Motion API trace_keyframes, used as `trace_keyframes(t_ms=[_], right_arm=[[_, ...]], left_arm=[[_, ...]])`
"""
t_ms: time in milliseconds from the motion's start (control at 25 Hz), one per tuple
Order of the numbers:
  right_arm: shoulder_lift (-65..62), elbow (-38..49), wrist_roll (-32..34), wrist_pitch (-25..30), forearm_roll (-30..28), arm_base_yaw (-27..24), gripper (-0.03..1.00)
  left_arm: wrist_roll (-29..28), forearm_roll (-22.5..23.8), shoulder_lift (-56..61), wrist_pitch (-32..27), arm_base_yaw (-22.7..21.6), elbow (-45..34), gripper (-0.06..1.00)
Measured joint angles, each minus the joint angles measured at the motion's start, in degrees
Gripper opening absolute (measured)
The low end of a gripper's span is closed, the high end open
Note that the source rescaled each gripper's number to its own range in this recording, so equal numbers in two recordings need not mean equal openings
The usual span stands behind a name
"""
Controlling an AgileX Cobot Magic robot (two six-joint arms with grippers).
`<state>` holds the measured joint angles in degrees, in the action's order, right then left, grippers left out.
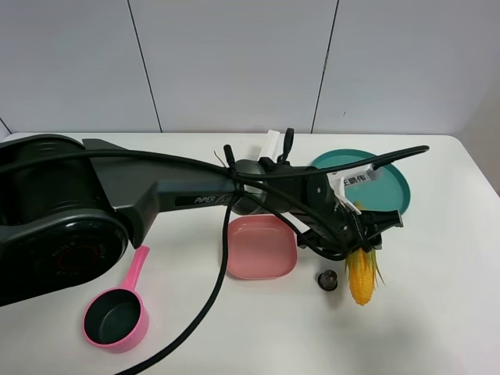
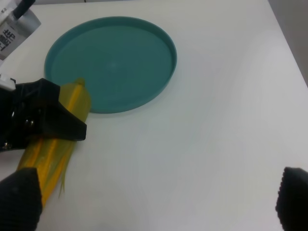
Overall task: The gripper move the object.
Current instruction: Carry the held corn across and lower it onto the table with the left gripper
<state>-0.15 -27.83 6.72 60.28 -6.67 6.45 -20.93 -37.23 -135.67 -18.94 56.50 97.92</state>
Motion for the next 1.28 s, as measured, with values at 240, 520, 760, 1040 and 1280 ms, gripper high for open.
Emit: trace_keyframes(t_ms=[240, 520, 760, 1040, 1280], right_arm=[[0.0, 0.0, 0.0, 0.0, 0.0, 0.0, 1.0], [0.0, 0.0, 0.0, 0.0, 0.0, 0.0, 1.0], [0.0, 0.0, 0.0, 0.0, 0.0, 0.0, 1.0], [0.0, 0.0, 0.0, 0.0, 0.0, 0.0, 1.0], [0.0, 0.0, 0.0, 0.0, 0.0, 0.0, 1.0]], left_arm=[[-0.8, -0.5, 0.0, 2.8, 0.0, 0.0, 0.03], [-2.0, -0.6, 0.1, 5.7, 0.0, 0.0, 0.5], [-4.5, -0.6, 0.1, 6.2, 0.0, 0.0, 0.79], [-4.1, 3.6, 2.4, 6.7, 0.0, 0.0, 0.8], [5.0, 18.3, 8.3, 6.9, 0.0, 0.0, 0.8]])
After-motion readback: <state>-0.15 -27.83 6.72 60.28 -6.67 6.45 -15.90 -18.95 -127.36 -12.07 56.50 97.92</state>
